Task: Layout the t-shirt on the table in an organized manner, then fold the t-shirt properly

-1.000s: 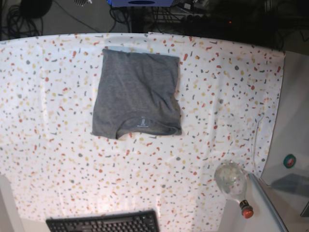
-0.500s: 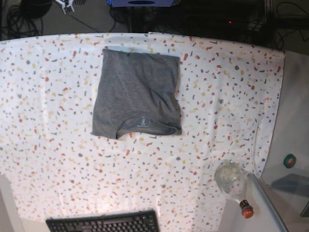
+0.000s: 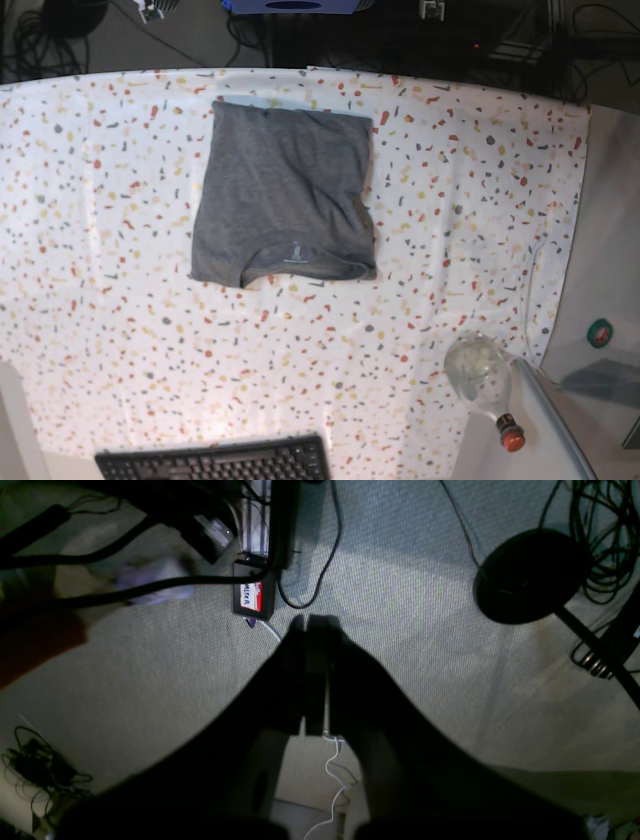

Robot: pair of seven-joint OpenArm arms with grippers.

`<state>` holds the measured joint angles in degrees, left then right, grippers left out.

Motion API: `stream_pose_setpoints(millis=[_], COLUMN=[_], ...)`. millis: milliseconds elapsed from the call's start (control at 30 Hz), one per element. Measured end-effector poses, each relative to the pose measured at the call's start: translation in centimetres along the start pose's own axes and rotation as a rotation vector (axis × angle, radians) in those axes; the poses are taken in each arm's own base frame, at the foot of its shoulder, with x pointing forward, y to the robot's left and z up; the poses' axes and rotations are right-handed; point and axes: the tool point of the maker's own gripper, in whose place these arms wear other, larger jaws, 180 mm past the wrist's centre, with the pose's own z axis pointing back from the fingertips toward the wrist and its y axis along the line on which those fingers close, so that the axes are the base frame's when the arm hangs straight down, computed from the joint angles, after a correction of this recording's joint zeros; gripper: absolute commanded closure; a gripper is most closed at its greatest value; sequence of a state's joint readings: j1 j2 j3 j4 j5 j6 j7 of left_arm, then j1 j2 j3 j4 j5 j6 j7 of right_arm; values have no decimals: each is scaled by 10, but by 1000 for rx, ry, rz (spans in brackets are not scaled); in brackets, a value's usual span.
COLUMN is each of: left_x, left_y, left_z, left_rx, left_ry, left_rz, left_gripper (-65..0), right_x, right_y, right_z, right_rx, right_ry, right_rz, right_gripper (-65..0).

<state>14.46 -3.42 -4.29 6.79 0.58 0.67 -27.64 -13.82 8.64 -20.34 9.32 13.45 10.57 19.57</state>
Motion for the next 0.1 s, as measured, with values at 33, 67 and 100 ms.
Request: stream_pose_setpoints(millis=[33,67,100], left_x=[0,0,0], left_y=[-3,-5,-6], left_z=[0,0,0], left_rx=[-4,-8,-7], left_ry=[1,1,-1], left_rz=[3,11,16], left_gripper=[0,0,0], right_x=[1,7,14], right_y=[-1,0,1], right_z=[0,-1,-1], right_rx=[-1,1,3], right_ry=[-2,-20,-54], right_rz=[0,2,3], right_gripper=[0,0,0])
